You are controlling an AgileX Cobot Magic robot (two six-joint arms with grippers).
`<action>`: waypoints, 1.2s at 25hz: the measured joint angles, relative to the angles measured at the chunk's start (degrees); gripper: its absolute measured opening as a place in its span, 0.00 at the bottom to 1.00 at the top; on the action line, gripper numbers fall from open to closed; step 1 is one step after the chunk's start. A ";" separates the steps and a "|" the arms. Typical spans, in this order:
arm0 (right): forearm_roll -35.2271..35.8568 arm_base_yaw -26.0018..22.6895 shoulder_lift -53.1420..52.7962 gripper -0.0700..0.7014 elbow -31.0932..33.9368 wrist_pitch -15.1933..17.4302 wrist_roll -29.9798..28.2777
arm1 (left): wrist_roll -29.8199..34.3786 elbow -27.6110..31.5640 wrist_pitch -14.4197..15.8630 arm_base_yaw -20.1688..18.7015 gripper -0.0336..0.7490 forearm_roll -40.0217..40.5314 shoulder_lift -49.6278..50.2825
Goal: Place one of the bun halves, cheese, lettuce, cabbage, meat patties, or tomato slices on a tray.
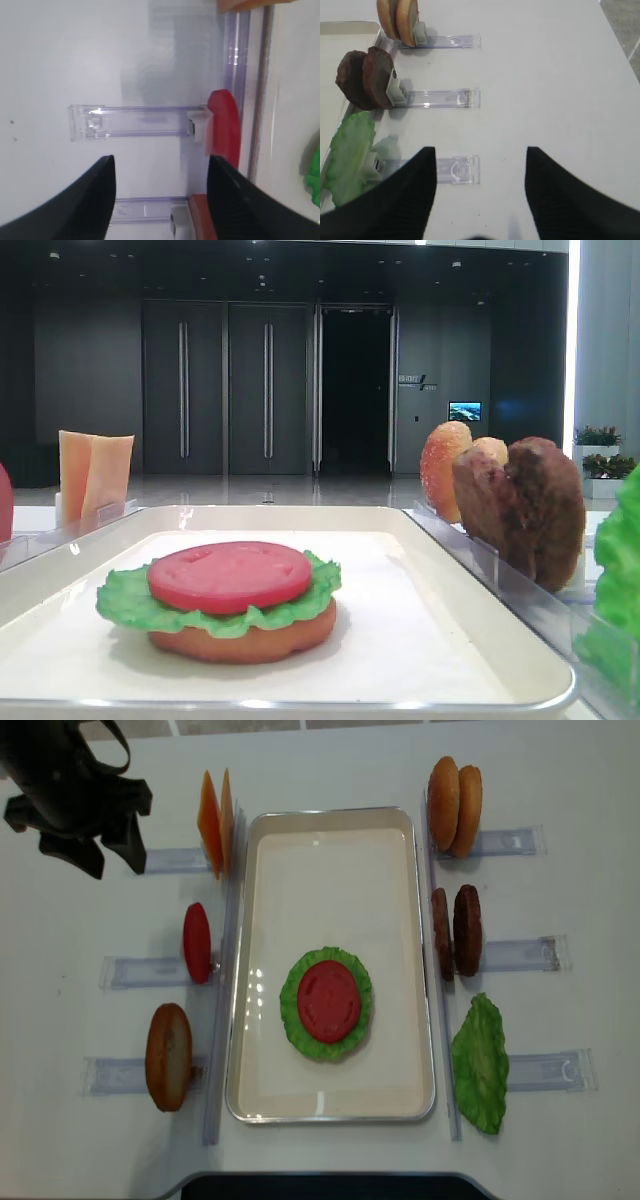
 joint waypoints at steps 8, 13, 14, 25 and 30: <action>0.00 0.00 0.00 0.62 0.00 0.00 0.00 | 2.92 0.00 0.00 4.99 0.61 1.29 -0.76; 0.00 0.00 0.00 0.62 0.00 0.00 0.00 | 3.98 0.06 0.00 6.82 0.61 2.18 -3.68; 0.00 0.00 0.00 0.62 0.00 0.00 0.00 | 4.12 0.46 0.00 6.95 0.61 2.32 -4.73; 0.00 0.00 0.00 0.62 0.00 0.00 0.00 | 4.53 13.07 0.41 6.96 0.61 2.44 -21.74; 0.00 0.00 0.00 0.62 0.00 0.00 0.00 | 4.53 19.23 0.87 6.96 0.61 2.44 -31.56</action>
